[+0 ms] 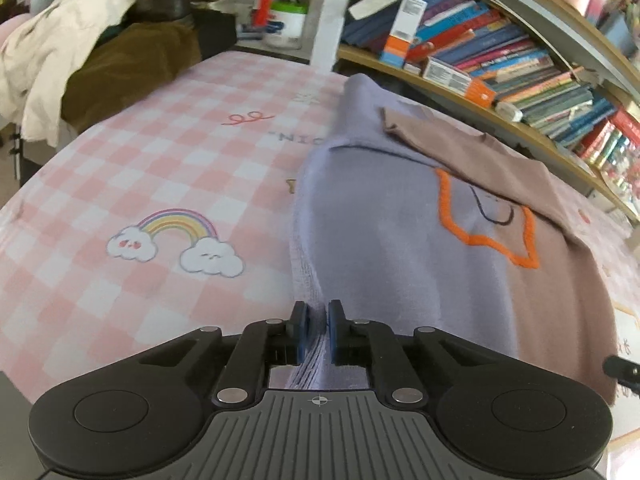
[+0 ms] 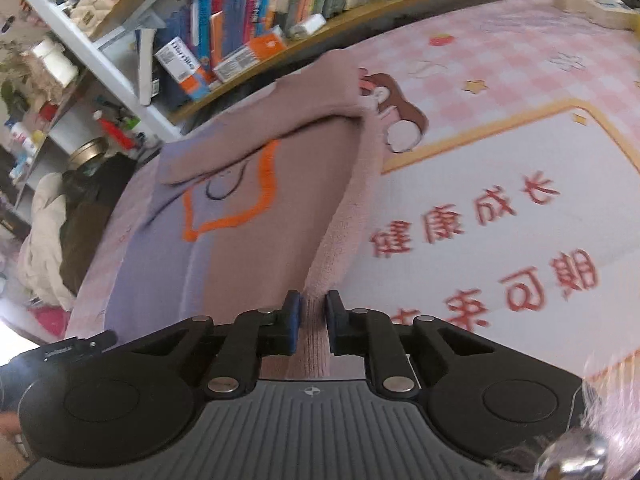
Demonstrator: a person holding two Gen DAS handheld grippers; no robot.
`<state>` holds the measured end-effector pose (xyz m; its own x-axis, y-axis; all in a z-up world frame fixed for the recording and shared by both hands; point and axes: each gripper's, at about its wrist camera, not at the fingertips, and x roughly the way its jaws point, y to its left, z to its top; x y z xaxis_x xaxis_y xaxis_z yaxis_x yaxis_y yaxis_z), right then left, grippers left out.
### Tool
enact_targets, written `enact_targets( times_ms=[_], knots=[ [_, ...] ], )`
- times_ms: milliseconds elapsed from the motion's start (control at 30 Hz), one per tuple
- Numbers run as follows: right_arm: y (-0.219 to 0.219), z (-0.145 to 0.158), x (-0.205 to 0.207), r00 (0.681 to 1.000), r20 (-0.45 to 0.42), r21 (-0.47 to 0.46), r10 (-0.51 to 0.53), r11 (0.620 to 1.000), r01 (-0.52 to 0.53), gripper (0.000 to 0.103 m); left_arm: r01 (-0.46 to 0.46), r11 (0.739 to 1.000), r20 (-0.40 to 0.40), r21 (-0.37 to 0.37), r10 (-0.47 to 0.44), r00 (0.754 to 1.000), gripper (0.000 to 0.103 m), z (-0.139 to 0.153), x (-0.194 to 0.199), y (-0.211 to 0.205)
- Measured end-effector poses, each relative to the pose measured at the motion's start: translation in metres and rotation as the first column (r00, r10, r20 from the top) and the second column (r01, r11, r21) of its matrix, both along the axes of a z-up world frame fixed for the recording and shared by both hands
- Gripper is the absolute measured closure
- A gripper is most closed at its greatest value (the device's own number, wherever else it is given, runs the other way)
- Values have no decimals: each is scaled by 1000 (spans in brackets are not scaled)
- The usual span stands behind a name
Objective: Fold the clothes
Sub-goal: 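Grasp the pink hem with the right tool while the left tool grasps the lavender hem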
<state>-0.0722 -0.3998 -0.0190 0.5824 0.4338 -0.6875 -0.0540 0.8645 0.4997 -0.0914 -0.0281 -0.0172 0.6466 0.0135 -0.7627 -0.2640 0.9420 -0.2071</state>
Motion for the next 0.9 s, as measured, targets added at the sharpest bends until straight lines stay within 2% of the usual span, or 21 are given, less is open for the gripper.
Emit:
enact_targets(
  times_ms=[200, 267, 400, 567, 800, 900],
  knots=[
    [1, -3, 16, 999, -19, -24, -41, 999, 41, 77, -50, 999, -19, -15, 49, 999, 91, -5, 3, 12],
    [-6, -6, 25, 996, -25, 0, -81, 997, 81, 72, -54, 998, -21, -24, 53, 998, 89, -7, 5, 15],
    [-18, -11, 50, 989, -32, 42, -145, 988, 147, 70, -39, 999, -17, -32, 39, 999, 87, -10, 11, 17],
    [-19, -18, 68, 989, -59, 86, -136, 986, 141, 65, -35, 998, -19, -55, 34, 999, 87, -10, 20, 21],
    [-14, -19, 36, 989, -149, 162, -15, 986, 40, 66, -49, 994, -17, -101, 48, 999, 87, -11, 16, 24],
    [-20, -21, 20, 984, -173, 186, -32, 980, 65, 71, -51, 992, -24, -118, 48, 999, 87, -11, 13, 24]
  ],
)
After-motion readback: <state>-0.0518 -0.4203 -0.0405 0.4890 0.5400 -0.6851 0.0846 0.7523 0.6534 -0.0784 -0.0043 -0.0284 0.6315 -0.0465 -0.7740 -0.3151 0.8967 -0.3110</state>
